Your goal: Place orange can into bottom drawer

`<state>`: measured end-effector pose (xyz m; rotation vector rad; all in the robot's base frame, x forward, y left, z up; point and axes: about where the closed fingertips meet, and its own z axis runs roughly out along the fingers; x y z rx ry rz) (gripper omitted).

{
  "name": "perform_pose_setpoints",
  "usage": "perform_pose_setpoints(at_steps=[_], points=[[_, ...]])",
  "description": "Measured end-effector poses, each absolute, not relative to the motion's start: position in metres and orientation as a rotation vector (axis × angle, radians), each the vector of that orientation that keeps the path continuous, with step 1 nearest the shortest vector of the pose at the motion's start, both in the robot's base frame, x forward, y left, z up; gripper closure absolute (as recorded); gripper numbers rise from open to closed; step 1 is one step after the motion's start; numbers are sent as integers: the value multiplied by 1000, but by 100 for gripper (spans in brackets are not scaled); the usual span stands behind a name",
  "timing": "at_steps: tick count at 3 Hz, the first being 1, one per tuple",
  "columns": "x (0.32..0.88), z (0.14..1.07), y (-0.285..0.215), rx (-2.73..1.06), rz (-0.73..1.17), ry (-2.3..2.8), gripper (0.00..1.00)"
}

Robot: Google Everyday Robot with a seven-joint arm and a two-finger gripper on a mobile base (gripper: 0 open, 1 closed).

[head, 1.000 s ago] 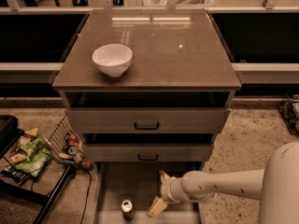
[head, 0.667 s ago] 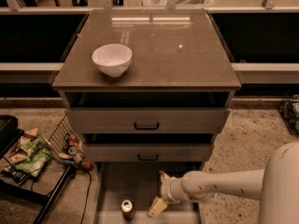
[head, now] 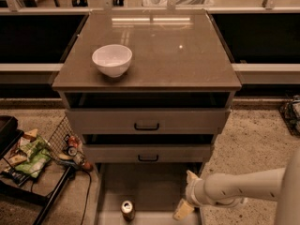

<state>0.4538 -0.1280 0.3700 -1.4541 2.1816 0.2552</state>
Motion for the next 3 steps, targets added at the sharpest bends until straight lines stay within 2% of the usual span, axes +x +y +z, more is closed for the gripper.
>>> perform_pose_setpoints(at_steps=[2,3], points=[[395,460,-256,-1522,-26,2346,0],[362,501,-282,-1594,-103,2391,0]])
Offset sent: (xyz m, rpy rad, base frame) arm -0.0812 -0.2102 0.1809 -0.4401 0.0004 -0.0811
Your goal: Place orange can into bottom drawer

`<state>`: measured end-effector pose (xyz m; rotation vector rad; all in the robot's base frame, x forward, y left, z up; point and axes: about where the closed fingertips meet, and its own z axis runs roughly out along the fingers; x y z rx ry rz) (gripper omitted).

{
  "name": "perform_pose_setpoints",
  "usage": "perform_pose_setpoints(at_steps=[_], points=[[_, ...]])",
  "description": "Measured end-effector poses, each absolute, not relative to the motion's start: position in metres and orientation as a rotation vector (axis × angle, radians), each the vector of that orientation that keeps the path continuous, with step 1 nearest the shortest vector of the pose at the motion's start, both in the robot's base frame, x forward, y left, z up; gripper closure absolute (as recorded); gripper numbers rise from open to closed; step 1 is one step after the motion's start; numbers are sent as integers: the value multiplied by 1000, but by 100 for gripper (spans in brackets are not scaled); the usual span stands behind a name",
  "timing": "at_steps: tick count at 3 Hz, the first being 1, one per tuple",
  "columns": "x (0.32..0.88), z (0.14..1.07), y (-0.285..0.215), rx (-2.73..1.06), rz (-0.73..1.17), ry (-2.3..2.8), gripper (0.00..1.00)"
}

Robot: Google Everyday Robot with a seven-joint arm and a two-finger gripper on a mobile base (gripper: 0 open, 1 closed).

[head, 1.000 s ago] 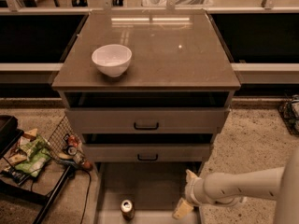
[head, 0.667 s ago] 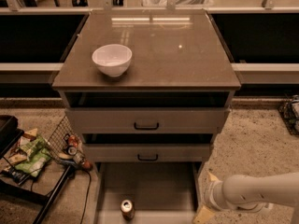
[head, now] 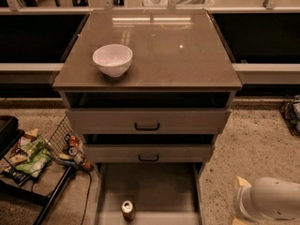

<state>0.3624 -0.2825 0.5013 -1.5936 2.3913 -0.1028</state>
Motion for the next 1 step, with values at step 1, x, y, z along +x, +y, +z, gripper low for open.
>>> perform_pose_setpoints(at_steps=[1], points=[[347,535,-295,-1634,-155,2432,0]])
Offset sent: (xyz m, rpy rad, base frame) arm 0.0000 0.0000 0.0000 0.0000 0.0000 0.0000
